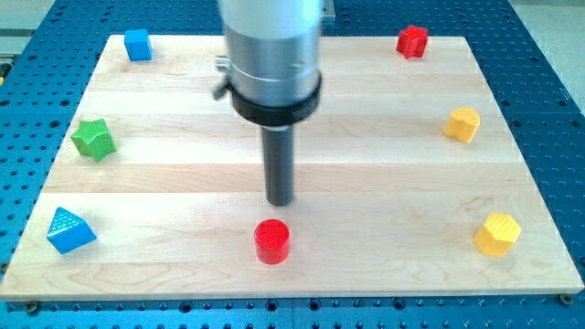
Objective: Move the red circle to the left
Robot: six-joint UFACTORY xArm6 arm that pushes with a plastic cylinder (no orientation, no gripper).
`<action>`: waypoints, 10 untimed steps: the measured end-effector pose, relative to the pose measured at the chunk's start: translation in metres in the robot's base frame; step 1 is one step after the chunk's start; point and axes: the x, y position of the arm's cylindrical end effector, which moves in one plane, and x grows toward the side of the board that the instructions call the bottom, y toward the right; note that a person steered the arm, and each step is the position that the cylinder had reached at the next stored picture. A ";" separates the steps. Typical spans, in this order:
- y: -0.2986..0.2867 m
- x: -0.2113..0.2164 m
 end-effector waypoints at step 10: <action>-0.099 0.023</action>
